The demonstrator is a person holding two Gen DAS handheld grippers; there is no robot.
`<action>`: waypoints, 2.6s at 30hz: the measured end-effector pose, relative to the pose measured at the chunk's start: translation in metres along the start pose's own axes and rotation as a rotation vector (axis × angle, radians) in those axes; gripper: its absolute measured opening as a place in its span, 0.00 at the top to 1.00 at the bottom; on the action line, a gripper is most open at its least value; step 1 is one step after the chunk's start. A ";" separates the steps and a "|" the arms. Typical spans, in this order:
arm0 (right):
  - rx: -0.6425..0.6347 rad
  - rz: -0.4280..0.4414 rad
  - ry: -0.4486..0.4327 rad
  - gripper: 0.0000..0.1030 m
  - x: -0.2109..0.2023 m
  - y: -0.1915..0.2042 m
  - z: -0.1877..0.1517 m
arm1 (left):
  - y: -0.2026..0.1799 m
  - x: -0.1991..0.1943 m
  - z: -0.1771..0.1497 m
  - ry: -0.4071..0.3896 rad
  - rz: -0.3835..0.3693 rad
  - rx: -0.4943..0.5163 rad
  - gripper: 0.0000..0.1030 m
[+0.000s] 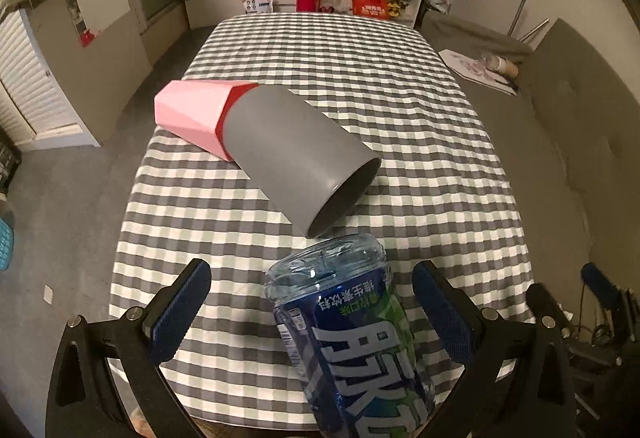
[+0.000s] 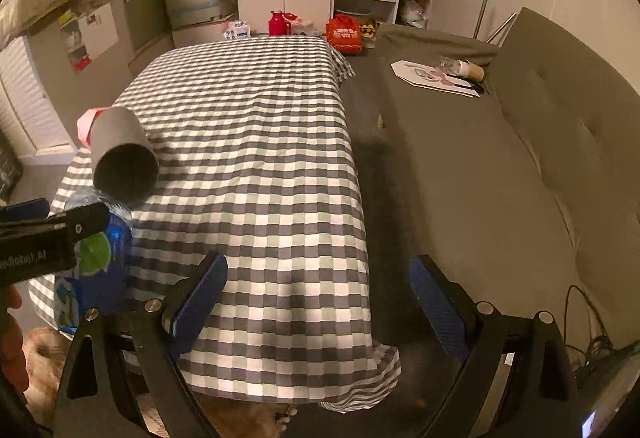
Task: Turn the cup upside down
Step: 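Close the left tool on the blue bottle while the right tool releases it, then rotate the blue bottle upright with the left tool and lower it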
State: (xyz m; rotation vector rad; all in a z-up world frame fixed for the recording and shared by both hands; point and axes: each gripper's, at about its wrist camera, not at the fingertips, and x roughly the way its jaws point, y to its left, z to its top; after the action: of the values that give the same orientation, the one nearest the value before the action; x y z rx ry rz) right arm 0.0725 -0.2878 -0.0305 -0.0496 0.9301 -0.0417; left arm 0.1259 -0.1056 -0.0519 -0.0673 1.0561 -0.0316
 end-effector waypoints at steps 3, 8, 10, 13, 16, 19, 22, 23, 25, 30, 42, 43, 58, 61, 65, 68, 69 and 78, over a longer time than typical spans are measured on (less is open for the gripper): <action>0.006 0.005 0.010 0.10 0.003 0.000 -0.002 | -0.001 0.004 0.000 0.032 -0.008 0.000 0.01; 0.010 0.008 0.012 0.10 0.002 0.001 -0.004 | 0.003 0.014 0.001 0.108 -0.063 -0.051 0.02; 0.009 0.009 0.011 0.10 0.002 0.002 -0.004 | 0.006 0.022 0.001 0.145 -0.087 -0.077 0.03; 0.012 0.012 0.010 0.10 0.001 0.002 -0.005 | 0.007 0.027 0.001 0.177 -0.116 -0.095 0.24; 0.016 0.014 0.005 0.10 0.000 0.003 -0.005 | 0.006 0.019 0.002 0.157 -0.132 -0.089 0.24; 0.016 0.013 0.003 0.10 -0.002 0.005 -0.005 | 0.004 0.004 0.004 0.108 -0.138 -0.070 0.24; 0.013 0.012 -0.002 0.10 -0.004 0.007 -0.005 | -0.002 -0.019 0.004 -0.009 -0.091 0.004 0.24; 0.012 0.010 -0.002 0.10 -0.004 0.007 -0.006 | -0.007 -0.026 0.003 -0.054 -0.066 0.042 0.24; 0.012 0.005 0.004 0.10 -0.002 0.008 -0.007 | -0.013 -0.032 0.000 -0.109 -0.036 0.094 0.24; 0.020 -0.002 0.015 0.10 0.001 0.005 -0.011 | -0.011 -0.039 -0.009 -0.216 -0.018 0.121 0.24; 0.027 0.004 0.024 0.10 0.002 0.003 -0.014 | -0.014 -0.035 -0.032 -0.271 -0.084 0.193 0.23; 0.027 0.005 0.025 0.10 0.002 0.003 -0.014 | -0.015 -0.033 -0.033 -0.258 -0.096 0.201 0.22; 0.038 0.007 0.040 0.10 0.005 0.002 -0.017 | -0.012 0.008 -0.051 -0.121 -0.134 0.211 0.25; 0.039 0.010 0.041 0.10 0.006 0.003 -0.018 | -0.018 0.012 -0.051 -0.128 -0.124 0.236 0.28; 0.033 0.005 0.045 0.10 0.006 0.004 -0.018 | -0.025 0.019 -0.049 -0.133 -0.104 0.259 0.29; 0.034 0.003 0.043 0.10 0.004 0.004 -0.018 | -0.024 0.018 -0.050 -0.131 -0.125 0.260 0.28; 0.035 0.003 0.043 0.10 0.003 0.003 -0.018 | -0.025 0.018 -0.051 -0.126 -0.131 0.264 0.27; 0.015 0.015 0.010 0.10 -0.029 0.011 -0.019 | -0.013 -0.003 -0.072 -0.073 -0.145 0.282 0.22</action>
State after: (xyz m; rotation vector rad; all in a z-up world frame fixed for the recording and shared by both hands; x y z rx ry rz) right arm 0.0396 -0.2756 -0.0195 -0.0287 0.9404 -0.0354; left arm 0.0620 -0.1217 -0.0839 0.1096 0.9632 -0.3060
